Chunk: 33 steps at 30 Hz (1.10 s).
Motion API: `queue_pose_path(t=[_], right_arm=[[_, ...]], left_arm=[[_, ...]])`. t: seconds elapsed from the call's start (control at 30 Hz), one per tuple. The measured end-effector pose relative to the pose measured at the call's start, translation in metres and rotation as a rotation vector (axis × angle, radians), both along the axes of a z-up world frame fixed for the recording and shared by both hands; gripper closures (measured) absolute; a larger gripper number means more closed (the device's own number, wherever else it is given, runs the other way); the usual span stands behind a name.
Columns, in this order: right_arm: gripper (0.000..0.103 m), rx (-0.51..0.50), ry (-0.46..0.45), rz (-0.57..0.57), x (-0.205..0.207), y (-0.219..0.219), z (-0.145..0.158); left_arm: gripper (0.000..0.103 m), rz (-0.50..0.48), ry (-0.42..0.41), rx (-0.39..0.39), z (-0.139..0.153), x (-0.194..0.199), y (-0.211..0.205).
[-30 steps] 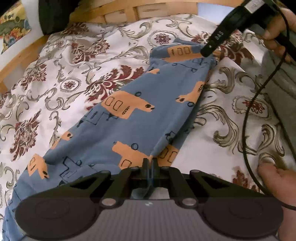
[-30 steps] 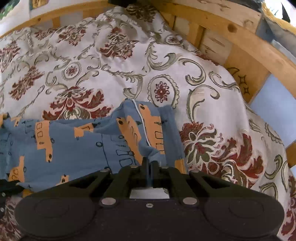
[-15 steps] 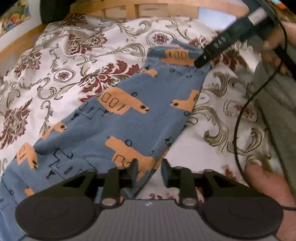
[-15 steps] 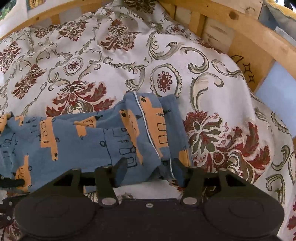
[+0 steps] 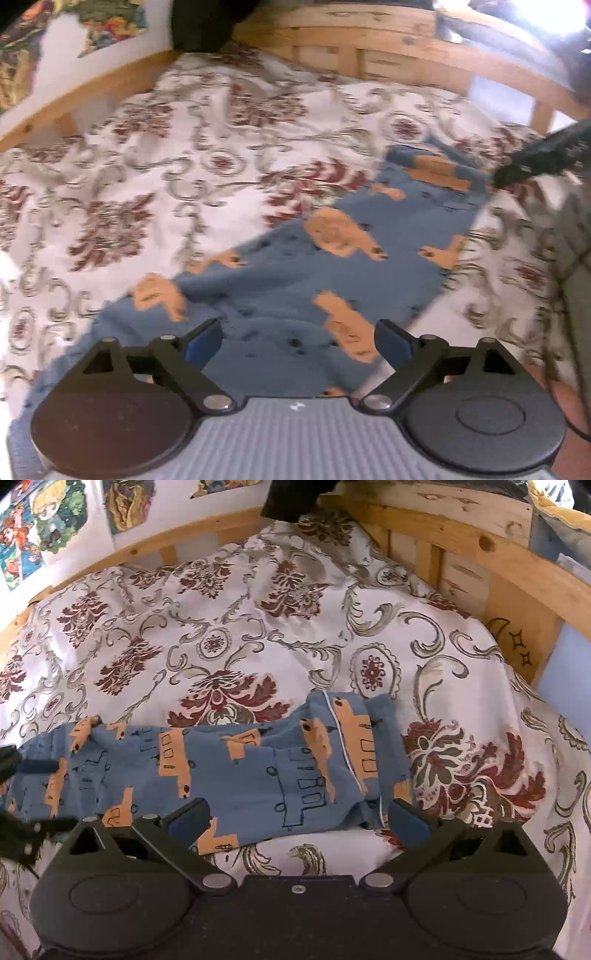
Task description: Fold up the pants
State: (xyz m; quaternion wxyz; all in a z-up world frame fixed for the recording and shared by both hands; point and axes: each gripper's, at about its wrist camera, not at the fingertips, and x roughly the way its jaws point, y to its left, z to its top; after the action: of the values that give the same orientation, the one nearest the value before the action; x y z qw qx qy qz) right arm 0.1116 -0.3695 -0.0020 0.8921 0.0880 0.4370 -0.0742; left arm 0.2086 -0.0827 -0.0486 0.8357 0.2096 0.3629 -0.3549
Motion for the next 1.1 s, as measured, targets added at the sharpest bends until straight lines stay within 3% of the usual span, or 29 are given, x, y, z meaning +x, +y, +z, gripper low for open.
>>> queue_pose_path(t=[0.17, 0.27, 0.53, 0.67, 0.77, 0.83, 1.0, 1.1], right_arm=[[0.001, 0.074, -0.013, 0.005, 0.003, -0.007, 0.001], [0.001, 0.075, -0.023, 0.039, 0.010, -0.012, 0.006], [0.001, -0.020, -0.040, 0.342, 0.064, 0.018, 0.006], [0.001, -0.082, -0.061, 0.420, 0.095, 0.036, -0.002], [0.001, -0.099, -0.068, 0.393, 0.104, 0.036, -0.003], [0.001, -0.105, -0.065, 0.355, 0.099, 0.024, 0.000], [0.001, -0.144, -0.037, 0.310, 0.057, -0.021, 0.009], [0.001, -0.253, -0.001, 0.330, 0.030, -0.036, 0.009]], left_arm=[[0.009, 0.099, 0.002, -0.044, 0.005, 0.018, 0.013], [0.007, 0.145, -0.038, -0.019, 0.010, 0.024, 0.016], [0.007, 0.187, -0.086, 0.105, 0.013, 0.054, 0.052], [0.007, 0.293, -0.052, 0.011, 0.014, 0.081, 0.070], [0.007, 0.351, 0.000, -0.099, 0.016, 0.090, 0.075], [0.007, 0.300, -0.003, -0.146, 0.020, 0.089, 0.065], [0.006, 0.075, 0.002, -0.147, 0.025, 0.093, -0.007], [0.006, -0.078, 0.045, -0.164, 0.029, 0.098, -0.070]])
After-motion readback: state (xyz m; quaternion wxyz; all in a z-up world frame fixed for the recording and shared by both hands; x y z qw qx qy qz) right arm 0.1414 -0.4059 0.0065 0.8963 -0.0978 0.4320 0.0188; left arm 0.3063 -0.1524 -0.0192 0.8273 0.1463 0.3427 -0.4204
